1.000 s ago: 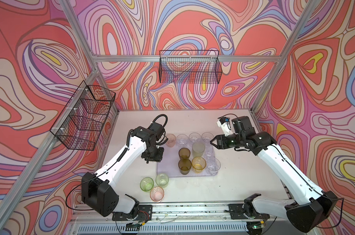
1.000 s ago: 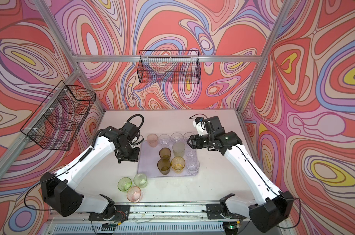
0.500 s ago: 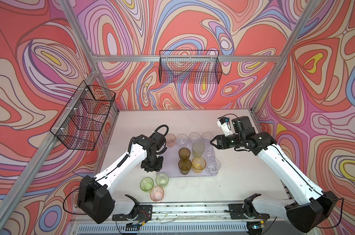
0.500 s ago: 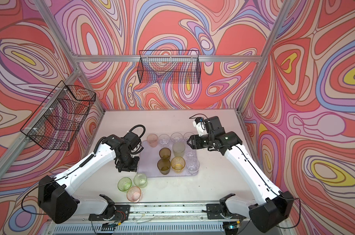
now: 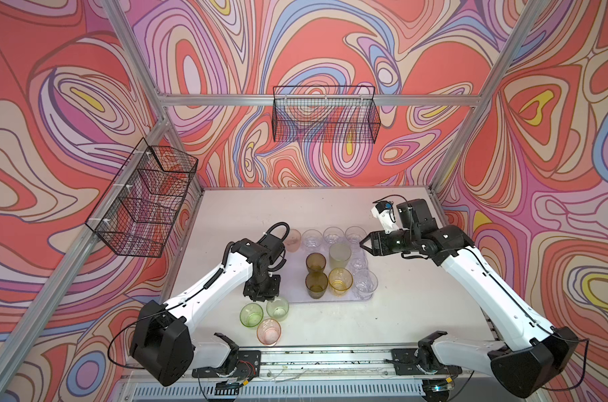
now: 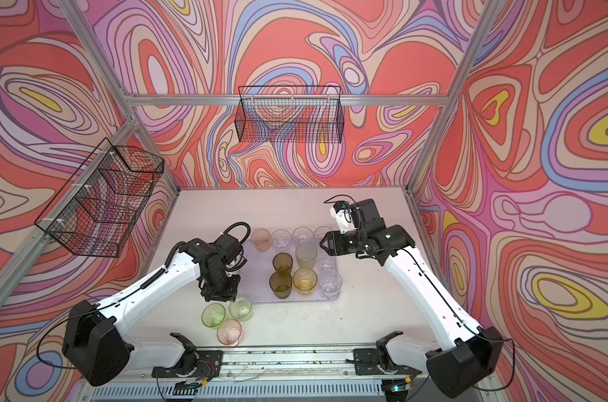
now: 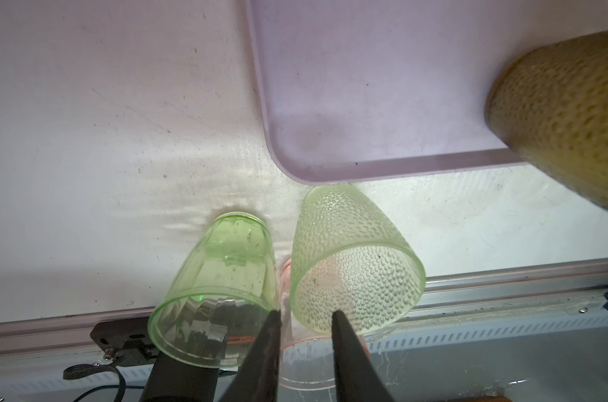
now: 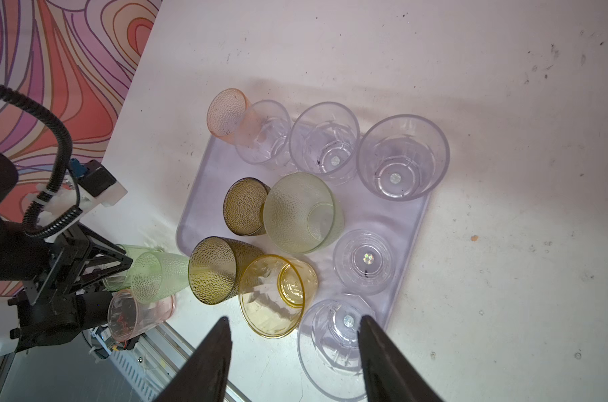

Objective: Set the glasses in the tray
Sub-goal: 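Move the left gripper down over the pale green textured cup near the robot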

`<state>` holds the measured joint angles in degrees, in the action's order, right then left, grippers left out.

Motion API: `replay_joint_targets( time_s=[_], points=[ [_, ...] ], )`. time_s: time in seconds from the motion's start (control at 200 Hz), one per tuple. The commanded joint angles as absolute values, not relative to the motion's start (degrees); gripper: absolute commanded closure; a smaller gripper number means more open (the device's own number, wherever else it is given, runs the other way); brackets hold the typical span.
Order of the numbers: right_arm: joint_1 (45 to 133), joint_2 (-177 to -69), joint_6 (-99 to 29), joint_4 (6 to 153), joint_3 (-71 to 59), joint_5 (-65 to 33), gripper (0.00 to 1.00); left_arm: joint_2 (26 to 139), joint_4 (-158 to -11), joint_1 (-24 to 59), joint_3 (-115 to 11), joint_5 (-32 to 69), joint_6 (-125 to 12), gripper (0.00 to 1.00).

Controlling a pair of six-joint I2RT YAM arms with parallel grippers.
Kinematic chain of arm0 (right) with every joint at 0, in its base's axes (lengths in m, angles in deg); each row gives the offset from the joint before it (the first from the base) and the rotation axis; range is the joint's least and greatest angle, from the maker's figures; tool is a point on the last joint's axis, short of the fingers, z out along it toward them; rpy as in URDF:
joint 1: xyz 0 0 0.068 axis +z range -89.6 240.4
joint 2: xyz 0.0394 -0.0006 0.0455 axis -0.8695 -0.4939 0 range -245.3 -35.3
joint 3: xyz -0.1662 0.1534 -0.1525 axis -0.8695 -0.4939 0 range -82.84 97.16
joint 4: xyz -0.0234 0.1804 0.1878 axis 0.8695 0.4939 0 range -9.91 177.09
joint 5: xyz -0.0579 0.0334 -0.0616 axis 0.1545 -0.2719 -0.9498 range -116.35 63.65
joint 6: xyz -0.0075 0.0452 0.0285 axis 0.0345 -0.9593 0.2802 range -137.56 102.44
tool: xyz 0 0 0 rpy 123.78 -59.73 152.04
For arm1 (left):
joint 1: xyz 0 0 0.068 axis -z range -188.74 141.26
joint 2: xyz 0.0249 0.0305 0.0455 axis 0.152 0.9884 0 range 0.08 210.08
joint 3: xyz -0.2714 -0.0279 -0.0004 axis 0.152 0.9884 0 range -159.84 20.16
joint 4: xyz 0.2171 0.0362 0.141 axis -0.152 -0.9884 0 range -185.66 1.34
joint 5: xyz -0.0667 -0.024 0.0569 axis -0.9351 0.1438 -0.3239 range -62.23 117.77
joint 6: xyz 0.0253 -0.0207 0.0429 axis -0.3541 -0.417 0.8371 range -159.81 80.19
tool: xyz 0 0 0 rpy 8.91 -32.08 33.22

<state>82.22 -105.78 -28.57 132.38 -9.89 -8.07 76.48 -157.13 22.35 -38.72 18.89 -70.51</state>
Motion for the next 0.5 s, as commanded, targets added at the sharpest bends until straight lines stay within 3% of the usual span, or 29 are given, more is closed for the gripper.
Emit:
replay_joint_targets(
  time_s=[0.0,0.496],
  points=[
    [82.03,-105.17,-28.39,133.09,-9.05,-7.72,0.4,77.07,-156.55,22.68,-37.61,18.63,-72.0,0.71],
    [82.06,-105.03,-28.13,133.46,-8.88,-7.72,0.4,79.22,-154.28,22.76,-34.98,19.14,-72.94,0.75]
  ],
)
